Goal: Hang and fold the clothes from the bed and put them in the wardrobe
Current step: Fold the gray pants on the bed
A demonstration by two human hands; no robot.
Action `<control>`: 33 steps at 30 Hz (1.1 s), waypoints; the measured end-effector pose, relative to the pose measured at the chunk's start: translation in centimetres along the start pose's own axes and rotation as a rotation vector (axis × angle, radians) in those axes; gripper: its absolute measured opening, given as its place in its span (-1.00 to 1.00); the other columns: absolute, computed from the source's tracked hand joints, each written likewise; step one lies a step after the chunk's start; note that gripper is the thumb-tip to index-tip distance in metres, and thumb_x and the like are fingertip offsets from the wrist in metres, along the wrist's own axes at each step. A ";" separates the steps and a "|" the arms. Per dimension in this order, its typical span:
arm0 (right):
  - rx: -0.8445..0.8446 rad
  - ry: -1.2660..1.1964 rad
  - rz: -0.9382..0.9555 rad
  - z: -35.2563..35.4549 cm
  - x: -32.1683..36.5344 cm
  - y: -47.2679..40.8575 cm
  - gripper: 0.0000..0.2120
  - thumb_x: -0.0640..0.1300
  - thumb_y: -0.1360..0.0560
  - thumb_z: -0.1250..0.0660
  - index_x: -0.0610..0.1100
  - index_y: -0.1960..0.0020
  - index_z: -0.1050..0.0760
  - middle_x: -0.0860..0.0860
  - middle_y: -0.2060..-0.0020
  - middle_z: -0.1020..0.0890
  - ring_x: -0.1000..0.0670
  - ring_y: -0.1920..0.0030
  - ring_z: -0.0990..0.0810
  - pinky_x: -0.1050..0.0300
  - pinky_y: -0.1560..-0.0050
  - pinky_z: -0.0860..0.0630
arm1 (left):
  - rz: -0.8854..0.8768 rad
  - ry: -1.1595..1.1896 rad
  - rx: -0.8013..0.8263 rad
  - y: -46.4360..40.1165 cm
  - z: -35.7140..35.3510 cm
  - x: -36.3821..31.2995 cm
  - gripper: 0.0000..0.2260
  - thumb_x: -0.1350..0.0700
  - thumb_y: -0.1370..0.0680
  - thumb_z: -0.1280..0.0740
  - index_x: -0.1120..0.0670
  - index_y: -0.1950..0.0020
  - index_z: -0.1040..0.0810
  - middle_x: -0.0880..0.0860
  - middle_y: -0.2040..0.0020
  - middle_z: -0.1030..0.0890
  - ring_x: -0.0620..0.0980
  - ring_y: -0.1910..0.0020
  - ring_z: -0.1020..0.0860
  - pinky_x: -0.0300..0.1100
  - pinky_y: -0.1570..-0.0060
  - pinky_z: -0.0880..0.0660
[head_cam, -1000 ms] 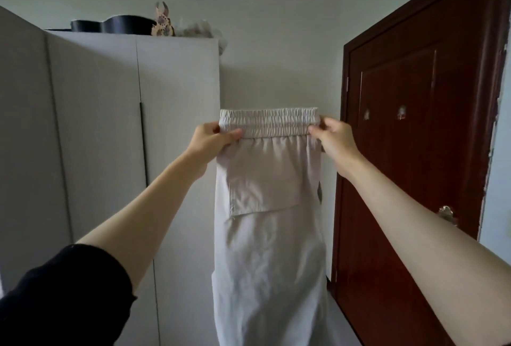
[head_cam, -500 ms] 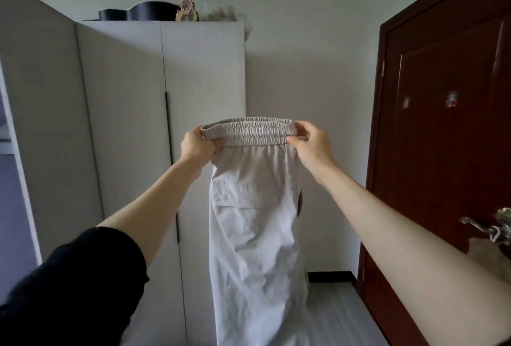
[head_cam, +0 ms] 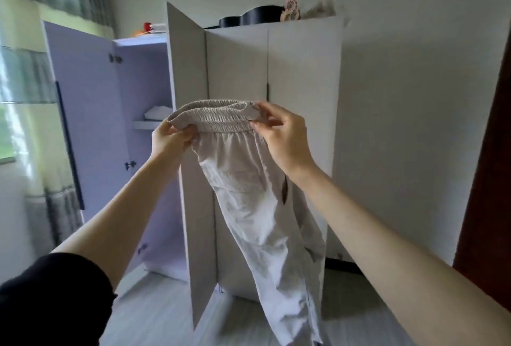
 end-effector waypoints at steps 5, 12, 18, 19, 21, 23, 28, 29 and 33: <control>0.284 -0.049 0.027 -12.2 6.0 13.7 -0.70 -0.23 -0.43 -0.44 -0.16 -0.16 -0.59 -0.07 0.01 -0.65 -0.01 0.09 -0.58 -0.03 -0.07 -0.52 | 0.174 -0.001 -0.132 9.9 17.4 -1.4 -0.71 0.43 -0.49 -0.26 0.05 0.13 -0.60 -0.02 0.29 -0.63 -0.11 0.30 -0.57 -0.25 0.23 -0.55; 0.640 -0.175 -0.073 -27.1 13.1 36.5 -0.77 -0.10 -0.43 -0.45 -0.08 -0.07 -0.64 -0.02 0.08 -0.64 -0.02 0.08 -0.59 0.04 -0.02 -0.52 | 0.480 -0.190 -0.320 30.0 42.9 -1.7 -0.78 0.39 -0.52 -0.22 0.07 0.07 -0.49 0.03 0.18 -0.57 -0.09 0.23 -0.56 -0.17 0.19 -0.53; 0.932 -0.114 0.082 -33.5 17.2 53.9 -0.80 -0.13 -0.42 -0.45 -0.08 -0.04 -0.65 -0.01 0.12 -0.67 -0.07 0.08 -0.61 0.14 0.14 -0.53 | 0.952 -0.034 -0.561 49.0 53.8 1.1 -0.79 0.07 -0.62 -0.18 0.17 0.11 -0.46 0.05 0.37 -0.55 -0.06 0.41 -0.53 -0.34 0.56 -0.46; 0.968 -0.093 0.147 -33.7 17.6 55.9 -0.79 -0.16 -0.37 -0.48 -0.07 -0.01 -0.66 0.00 0.15 -0.67 -0.07 0.13 -0.63 0.15 0.22 -0.56 | 1.029 0.023 -0.573 51.4 54.1 1.7 -0.72 0.00 -0.61 -0.19 0.20 0.10 -0.47 0.08 0.39 -0.55 -0.04 0.41 -0.54 -0.28 0.52 -0.48; 1.031 -0.058 0.270 -34.4 18.4 60.4 -0.75 -0.19 -0.25 -0.54 -0.04 0.08 -0.67 0.06 0.22 -0.67 -0.04 0.23 -0.63 0.22 0.36 -0.54 | 1.171 0.137 -0.620 57.1 55.0 2.7 -0.62 -0.09 -0.57 -0.23 0.26 0.05 -0.49 0.16 0.28 -0.58 0.06 0.26 -0.56 -0.10 0.31 -0.55; 1.051 -0.045 0.346 -34.6 18.4 63.7 -0.74 -0.19 -0.20 -0.55 -0.02 0.13 -0.66 0.09 0.25 -0.66 -0.03 0.27 -0.62 0.25 0.41 -0.52 | 1.283 0.153 -0.627 61.6 55.1 3.5 -0.68 -0.05 -0.55 -0.28 0.24 0.04 -0.50 0.18 0.23 -0.59 0.07 0.27 -0.59 -0.05 0.29 -0.56; 1.136 -0.038 0.544 -34.7 17.7 67.9 -0.80 -0.11 -0.28 -0.48 -0.04 0.10 -0.64 0.06 0.20 -0.66 -0.03 0.28 -0.60 0.21 0.36 -0.53 | 1.251 -0.102 -0.639 64.5 55.5 5.2 -0.85 0.37 -0.52 -0.25 0.18 0.20 -0.41 0.10 0.39 -0.46 -0.04 0.49 -0.46 -0.28 0.58 -0.39; 1.179 -0.023 0.576 -34.8 17.2 68.3 -0.70 -0.08 -0.23 -0.52 -0.04 0.05 -0.63 0.06 0.17 -0.66 -0.03 0.25 -0.60 0.20 0.33 -0.53 | 1.173 -0.201 -0.650 64.1 56.1 5.4 -0.82 0.42 -0.49 -0.24 0.16 0.21 -0.41 0.10 0.37 -0.45 -0.04 0.46 -0.45 -0.27 0.54 -0.39; 1.299 0.240 0.556 -35.8 13.7 66.8 -0.27 0.07 0.02 -0.58 -0.02 -0.15 -0.59 0.08 -0.04 -0.64 0.03 0.09 -0.65 0.17 0.15 -0.56 | 0.907 -0.400 -0.711 61.5 57.4 4.3 -0.70 0.45 -0.43 -0.26 0.06 0.04 -0.45 0.08 0.16 -0.59 -0.02 0.22 -0.55 -0.21 0.23 -0.48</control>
Point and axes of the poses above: each hand's wrist, its own y-axis away from the middle knuckle, its own z-axis out of the back of the hand, x = y × z, the point moved 6 cm from there along -y, towards the middle knuckle
